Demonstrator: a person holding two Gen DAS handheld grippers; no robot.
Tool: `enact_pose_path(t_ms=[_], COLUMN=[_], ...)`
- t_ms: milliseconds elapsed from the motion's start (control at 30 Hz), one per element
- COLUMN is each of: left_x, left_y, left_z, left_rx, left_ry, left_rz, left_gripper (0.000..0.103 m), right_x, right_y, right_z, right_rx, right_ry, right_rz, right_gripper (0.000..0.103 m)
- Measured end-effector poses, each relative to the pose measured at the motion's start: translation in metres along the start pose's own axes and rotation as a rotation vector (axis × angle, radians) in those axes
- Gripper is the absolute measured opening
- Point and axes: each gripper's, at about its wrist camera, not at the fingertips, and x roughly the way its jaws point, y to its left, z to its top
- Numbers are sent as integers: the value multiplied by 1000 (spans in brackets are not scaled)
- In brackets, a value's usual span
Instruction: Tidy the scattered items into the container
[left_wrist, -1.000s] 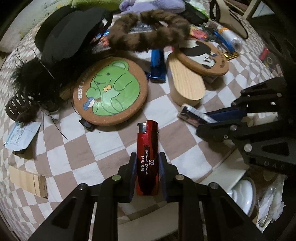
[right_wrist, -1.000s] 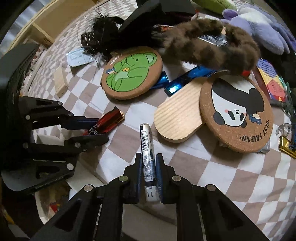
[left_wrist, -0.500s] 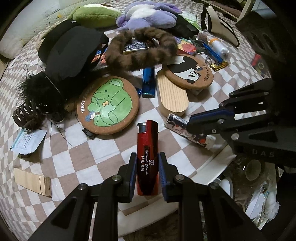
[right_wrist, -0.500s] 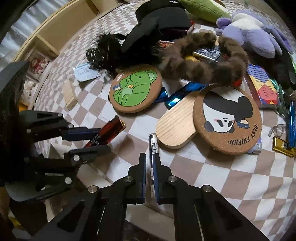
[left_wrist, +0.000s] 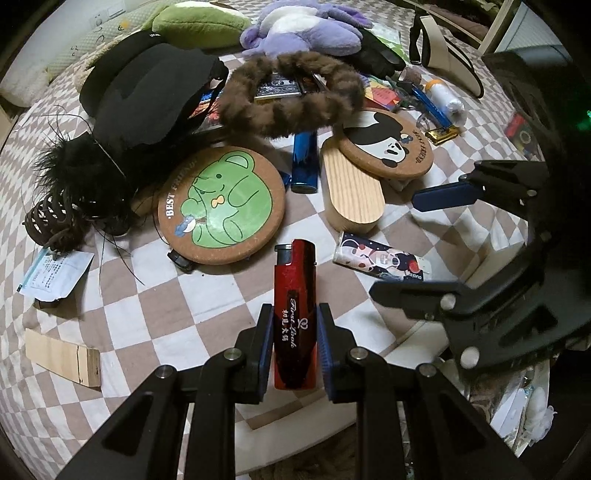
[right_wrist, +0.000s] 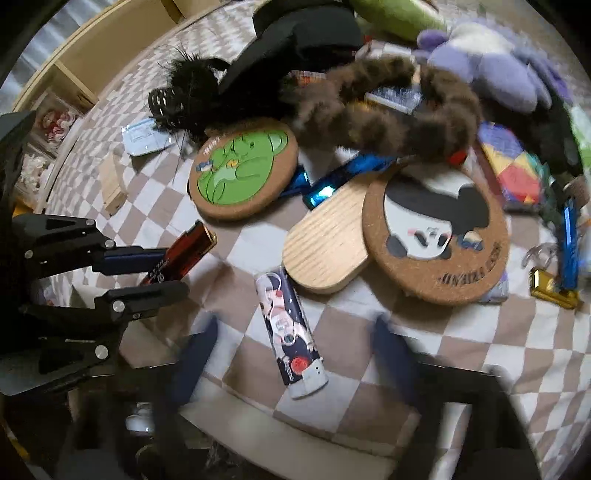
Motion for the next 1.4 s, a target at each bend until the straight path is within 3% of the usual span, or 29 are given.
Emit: enact_pose_path(t_ms=[133, 200, 233, 267, 367, 400, 467, 667, 1100, 1400], left_x=[-1, -2, -2, -3, -5, -5, -7, -15, -39, -54], left_y=[0, 1, 1, 1, 2, 3, 3, 9, 15, 15], left_z=[0, -1, -1, -1, -2, -2, -3, -2, 5, 4], left_rx=[-4, -6, -9, -11, -16, -16, -19, -45, -77, -64], left_ry=[-1, -3, -3, -4, -6, -8, -12, -37, -115, -162], left_rz=[-2, -3, -5, -6, -9, -9, -9, -4, -1, 31], left_gripper=[22, 22, 22, 22, 22, 22, 22, 22, 22, 22], right_x=[5, 10, 13, 17, 21, 21, 22, 12, -52, -87], right_y=[10, 13, 14, 15, 14, 15, 18, 17, -6, -37], right_z=[-1, -2, -3, -3, -3, -3, -3, -3, 9, 5], right_rx=[-59, -78, -84, -90, -92, -102, -118, -102, 65, 206], right_ry=[22, 39, 52, 64, 76, 74, 72, 36, -157, -245], right_rz=[-31, -52, -58, -64, -67, -70, -64, -32, 128, 246], right_gripper=[85, 54, 47, 42, 39, 31, 28, 27, 25, 25])
